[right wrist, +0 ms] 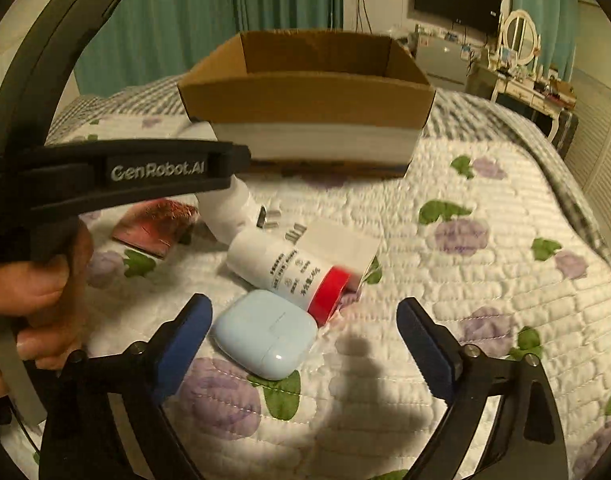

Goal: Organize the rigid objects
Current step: 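Grasp the white bottle with the left tool while the right tool grasps the blue earbud case, then carry bottle and earbud case into the box and open both tools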

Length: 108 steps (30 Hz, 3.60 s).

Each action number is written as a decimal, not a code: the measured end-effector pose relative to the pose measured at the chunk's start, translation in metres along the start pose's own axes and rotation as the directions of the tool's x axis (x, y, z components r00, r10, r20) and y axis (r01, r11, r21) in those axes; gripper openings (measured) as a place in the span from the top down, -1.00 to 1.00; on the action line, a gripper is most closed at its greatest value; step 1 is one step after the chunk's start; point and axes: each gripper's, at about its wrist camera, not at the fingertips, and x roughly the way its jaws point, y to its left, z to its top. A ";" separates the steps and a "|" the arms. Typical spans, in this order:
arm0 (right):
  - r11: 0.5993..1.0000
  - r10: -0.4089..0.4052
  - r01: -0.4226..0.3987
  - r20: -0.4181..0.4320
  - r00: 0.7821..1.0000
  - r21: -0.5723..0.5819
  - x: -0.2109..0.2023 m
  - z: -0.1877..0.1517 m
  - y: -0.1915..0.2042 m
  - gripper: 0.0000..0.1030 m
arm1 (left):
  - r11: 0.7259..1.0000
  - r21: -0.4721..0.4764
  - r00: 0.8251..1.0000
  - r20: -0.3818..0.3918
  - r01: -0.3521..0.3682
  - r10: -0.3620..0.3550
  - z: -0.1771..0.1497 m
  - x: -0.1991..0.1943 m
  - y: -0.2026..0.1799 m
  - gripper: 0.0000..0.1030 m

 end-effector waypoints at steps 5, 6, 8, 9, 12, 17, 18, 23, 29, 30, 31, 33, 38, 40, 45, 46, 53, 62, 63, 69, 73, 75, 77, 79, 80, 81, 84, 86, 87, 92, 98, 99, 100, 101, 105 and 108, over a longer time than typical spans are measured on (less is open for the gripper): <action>1.000 0.015 -0.014 -0.057 0.998 0.003 0.018 -0.004 -0.002 -0.69 | 0.999 0.030 0.999 -0.039 0.030 -0.029 -0.010 0.017 -0.001 0.28; 1.000 0.019 -0.019 -0.065 0.998 0.003 0.021 -0.005 -0.002 -0.60 | 0.999 0.030 0.999 -0.032 0.034 -0.033 -0.011 0.015 0.000 0.29; 1.000 0.029 -0.028 -0.065 0.997 0.006 0.022 -0.006 -0.002 -0.38 | 0.999 0.028 0.999 -0.029 0.044 -0.043 -0.012 0.013 0.001 0.31; 1.000 0.031 -0.030 -0.066 0.997 0.007 0.021 -0.007 -0.003 -0.19 | 0.999 0.024 0.999 -0.029 0.046 -0.046 -0.013 0.012 0.001 0.31; 0.999 0.042 -0.040 -0.068 0.997 0.020 0.020 -0.010 -0.005 -0.06 | 0.998 -0.020 0.997 -0.047 0.055 -0.056 -0.014 0.008 0.007 0.32; 0.999 0.028 -0.025 -0.065 0.997 0.044 0.013 -0.018 -0.014 -0.06 | 0.999 -0.029 0.999 -0.033 0.042 -0.043 -0.019 -0.008 0.013 0.38; 0.999 0.019 -0.016 -0.064 0.998 0.046 0.011 -0.019 -0.016 -0.06 | 0.999 -0.029 0.999 -0.028 0.034 -0.035 -0.020 -0.011 0.014 0.38; 0.997 0.018 -0.014 -0.051 0.999 0.075 0.001 -0.020 -0.024 -0.06 | 0.999 -0.039 1.000 -0.006 0.004 -0.004 -0.033 -0.028 0.015 0.38; 0.997 0.011 -0.008 -0.036 0.999 0.076 -0.009 -0.020 -0.026 -0.06 | 1.000 -0.024 0.999 0.042 -0.017 0.018 -0.040 -0.061 0.009 0.38; 0.997 0.010 -0.007 -0.034 0.999 0.080 -0.011 -0.020 -0.028 -0.06 | 0.999 -0.032 0.999 0.051 -0.017 0.019 -0.043 -0.068 0.009 0.38; 0.996 0.010 -0.007 -0.032 0.999 0.084 -0.013 -0.021 -0.029 -0.06 | 0.999 -0.041 0.998 0.055 -0.014 0.017 -0.044 -0.073 0.009 0.38; 0.996 0.006 -0.004 -0.024 1.000 0.089 -0.017 -0.021 -0.032 -0.06 | 0.998 -0.062 0.998 0.062 -0.012 0.016 -0.050 -0.085 0.012 0.38; 0.998 -0.003 0.002 0.026 1.000 0.057 -0.040 -0.016 -0.028 -0.06 | 0.995 -0.089 0.995 0.087 -0.038 0.045 -0.062 -0.111 0.018 0.38; 0.999 0.001 -0.003 0.054 0.999 0.046 -0.054 -0.012 -0.025 -0.06 | 0.995 -0.088 0.993 0.104 -0.042 0.051 -0.063 -0.122 0.018 0.38; 0.999 0.009 -0.014 0.137 0.990 0.033 -0.092 0.000 -0.018 -0.06 | 0.998 -0.045 0.982 0.177 -0.053 0.060 -0.059 -0.149 0.008 0.38; 0.999 0.008 -0.012 0.153 0.988 0.029 -0.099 0.003 -0.018 -0.06 | 0.998 -0.037 0.980 0.192 -0.052 0.058 -0.055 -0.155 0.005 0.38; 1.000 -0.001 0.002 0.275 0.961 -0.004 -0.148 0.040 -0.023 -0.06 | 0.997 -0.062 0.944 0.326 -0.036 0.054 -0.015 -0.200 -0.001 0.38; 0.999 0.007 0.013 0.446 0.895 -0.042 -0.201 0.102 -0.029 -0.06 | 0.999 -0.035 0.887 0.459 -0.039 0.050 0.040 -0.236 -0.009 0.38; 0.999 0.010 0.015 0.464 0.886 -0.051 -0.206 0.110 -0.028 -0.06 | 0.999 -0.032 0.883 0.467 -0.036 0.047 0.045 -0.237 -0.010 0.38; 0.995 0.036 0.016 0.521 0.853 -0.095 -0.218 0.149 -0.020 -0.06 | 0.998 -0.035 0.855 0.516 -0.047 0.058 0.081 -0.237 -0.007 0.38; 0.995 0.064 -0.015 0.537 0.841 -0.096 -0.212 0.169 -0.017 -0.06 | 0.996 -0.072 0.832 0.548 -0.054 0.084 0.099 -0.230 0.000 0.38; 0.995 0.063 -0.011 0.553 0.831 -0.097 -0.209 0.181 -0.014 -0.06 | 0.997 -0.061 0.829 0.553 -0.056 0.081 0.109 -0.224 0.001 0.38; 0.995 0.063 -0.010 0.566 0.822 -0.097 -0.203 0.194 -0.013 -0.06 | 0.997 -0.055 0.827 0.557 -0.055 0.076 0.119 -0.217 0.003 0.38; 0.995 0.059 -0.001 0.574 0.817 -0.101 -0.197 0.203 -0.011 -0.06 | 0.997 -0.057 0.825 0.560 -0.046 0.070 0.126 -0.210 0.006 0.38; 0.994 0.056 0.007 0.577 0.815 -0.106 -0.192 0.210 -0.009 -0.06 | 0.997 -0.060 0.824 0.563 -0.044 0.070 0.133 -0.204 0.009 0.38; 0.994 0.055 0.010 0.577 0.815 -0.108 -0.190 0.213 -0.010 -0.06 | 0.997 -0.063 0.822 0.564 -0.044 0.072 0.137 -0.200 0.010 0.38; 0.994 0.053 0.011 0.563 0.824 -0.109 -0.171 0.226 -0.010 -0.06 | 0.997 -0.070 0.829 0.554 -0.041 0.073 0.149 -0.181 0.016 0.38; 0.994 0.046 0.016 0.552 0.833 -0.107 -0.155 0.232 -0.011 -0.06 | 0.997 -0.072 0.839 0.539 -0.036 0.069 0.153 -0.165 0.021 0.38; 0.994 0.042 0.020 0.547 0.836 -0.106 -0.148 0.234 -0.012 -0.06 | 0.997 -0.071 0.845 0.530 -0.035 0.067 0.155 -0.157 0.022 0.38; 0.996 0.024 0.021 0.508 0.861 -0.083 -0.105 0.243 -0.027 -0.06 | 0.997 -0.070 0.884 0.464 -0.032 0.061 0.162 -0.109 0.028 0.38; 0.997 0.034 -0.001 0.397 0.917 -0.082 -0.043 0.241 -0.049 -0.06 | 0.996 -0.087 0.935 0.351 -0.028 0.057 0.156 -0.041 0.035 0.38; 0.996 0.037 -0.004 0.375 0.926 -0.087 -0.033 0.239 -0.050 -0.06 | 0.996 -0.088 0.941 0.335 -0.029 0.057 0.154 -0.032 0.036 0.38; 0.996 0.039 -0.006 0.355 0.934 -0.092 -0.023 0.237 -0.053 -0.06 | 0.996 -0.088 0.945 0.322 -0.027 0.054 0.154 -0.024 0.036 0.38; 0.995 0.041 -0.008 0.335 0.941 -0.097 -0.010 0.233 -0.054 -0.06 | 0.996 -0.085 0.950 0.309 -0.024 0.050 0.153 -0.015 0.035 0.38; 0.994 0.056 -0.028 0.275 0.960 -0.105 0.025 0.223 -0.059 -0.06 | 0.998 -0.062 0.964 0.261 -0.028 0.044 0.148 0.011 0.028 0.38; 0.992 0.062 -0.035 0.231 0.971 -0.118 0.047 0.214 -0.059 -0.06 | 0.999 -0.039 0.976 0.215 -0.027 0.034 0.145 0.027 0.023 0.38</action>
